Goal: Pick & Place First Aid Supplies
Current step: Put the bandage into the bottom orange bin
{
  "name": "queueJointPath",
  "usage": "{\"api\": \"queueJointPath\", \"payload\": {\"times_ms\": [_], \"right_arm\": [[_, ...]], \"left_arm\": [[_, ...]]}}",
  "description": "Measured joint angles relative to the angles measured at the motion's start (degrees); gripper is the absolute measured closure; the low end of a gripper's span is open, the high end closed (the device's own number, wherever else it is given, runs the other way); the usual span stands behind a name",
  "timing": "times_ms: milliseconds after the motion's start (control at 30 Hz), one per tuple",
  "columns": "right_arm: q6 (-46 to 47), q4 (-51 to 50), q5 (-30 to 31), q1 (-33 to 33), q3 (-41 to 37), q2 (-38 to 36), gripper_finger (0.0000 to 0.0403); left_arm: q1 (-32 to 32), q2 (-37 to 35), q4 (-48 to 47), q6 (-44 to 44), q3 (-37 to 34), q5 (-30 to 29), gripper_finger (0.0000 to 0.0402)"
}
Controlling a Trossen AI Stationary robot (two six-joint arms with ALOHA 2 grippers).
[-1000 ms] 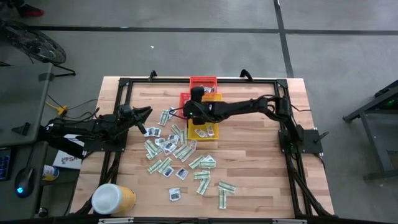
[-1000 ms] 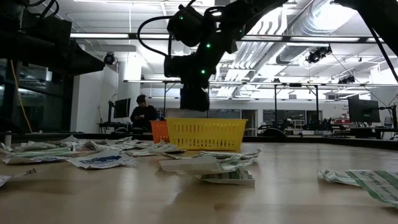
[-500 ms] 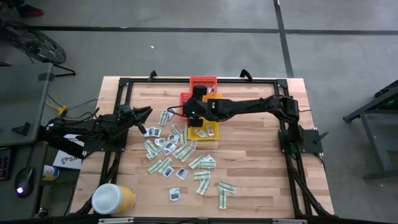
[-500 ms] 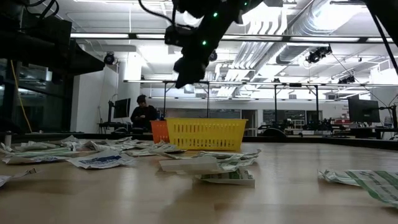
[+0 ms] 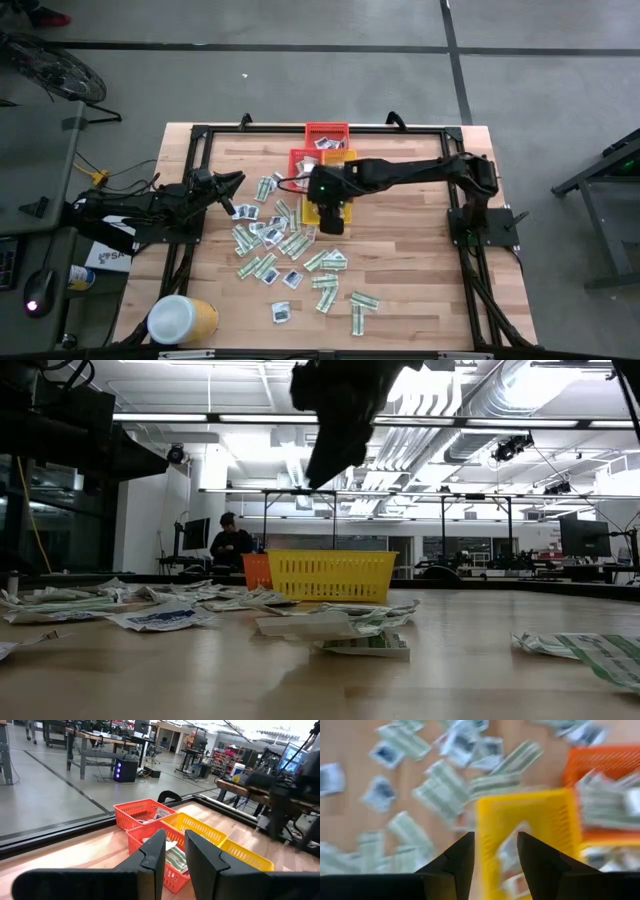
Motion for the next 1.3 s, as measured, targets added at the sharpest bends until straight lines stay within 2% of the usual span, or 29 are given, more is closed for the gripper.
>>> {"api": "queueJointPath", "payload": {"times_ms": [100, 400, 567, 700, 900, 1100, 1300], "right_arm": [[3.3, 0.3, -1.7, 1.8, -4.0, -3.7, 0.0261], [10.8, 4.4, 0.1, 9.3, -22.5, -17.5, 0.0261], [12.7, 6.3, 0.1, 14.4, -30.0, -21.6, 0.0261], [13.7, 7.4, -2.7, 18.3, -32.3, -21.8, 0.0261], [17.8, 11.7, -12.2, 21.9, -33.3, -20.0, 0.0261], [24.6, 20.3, -23.1, 23.6, -33.3, -13.9, 0.026], [30.6, 27.6, -22.2, 26.3, -33.3, -8.4, 0.026]], "left_arm": [[0.0, 0.0, 0.0, 0.0, 0.0, 0.0, 0.0328], [0.0, 0.0, 0.0, 0.0, 0.0, 0.0, 0.0328], [0.0, 0.0, 0.0, 0.0, 0.0, 0.0, 0.0328], [0.0, 0.0, 0.0, 0.0, 0.0, 0.0, 0.0328], [0.0, 0.0, 0.0, 0.0, 0.0, 0.0, 0.0328], [0.0, 0.0, 0.0, 0.0, 0.0, 0.0, 0.0328], [0.0, 0.0, 0.0, 0.0, 0.0, 0.0, 0.0328]]}}
